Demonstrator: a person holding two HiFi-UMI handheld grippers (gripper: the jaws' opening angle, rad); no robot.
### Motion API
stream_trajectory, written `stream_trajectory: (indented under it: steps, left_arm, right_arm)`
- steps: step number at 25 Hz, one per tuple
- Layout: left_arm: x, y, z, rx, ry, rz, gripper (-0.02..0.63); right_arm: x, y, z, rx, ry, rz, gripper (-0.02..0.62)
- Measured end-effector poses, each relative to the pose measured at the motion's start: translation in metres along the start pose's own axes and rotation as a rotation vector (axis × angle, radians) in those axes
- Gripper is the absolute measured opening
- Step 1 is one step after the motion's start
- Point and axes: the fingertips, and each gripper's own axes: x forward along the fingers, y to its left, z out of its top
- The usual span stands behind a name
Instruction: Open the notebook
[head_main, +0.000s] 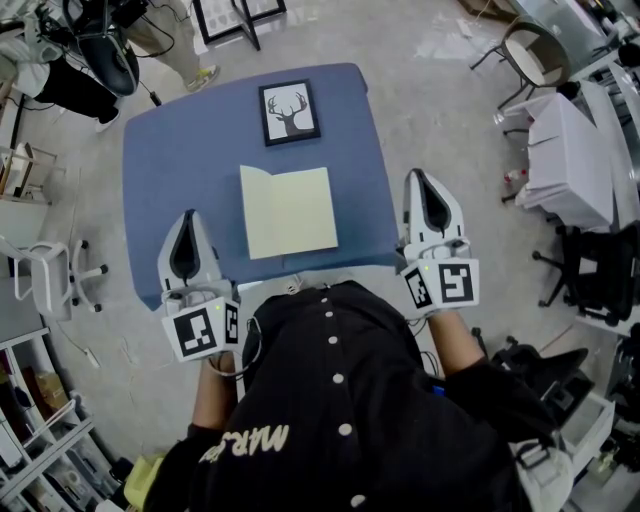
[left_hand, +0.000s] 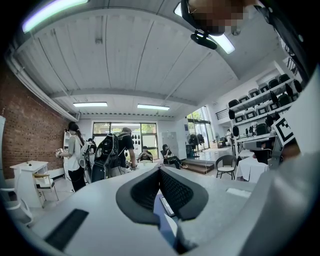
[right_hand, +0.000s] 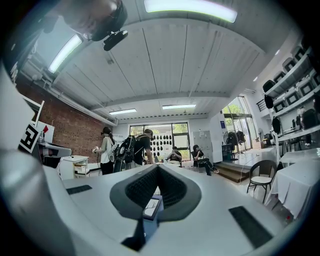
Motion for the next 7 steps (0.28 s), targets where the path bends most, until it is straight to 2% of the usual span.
stream_trajectory:
  steps: [7]
  left_arm:
    - [0.0027,-0.0036,-0.0003,0.001,0.001,-0.006,0.003]
  right_arm:
    - [0.0011,-0.0021,-0.002,-0.003,0.005,0.001,0.003]
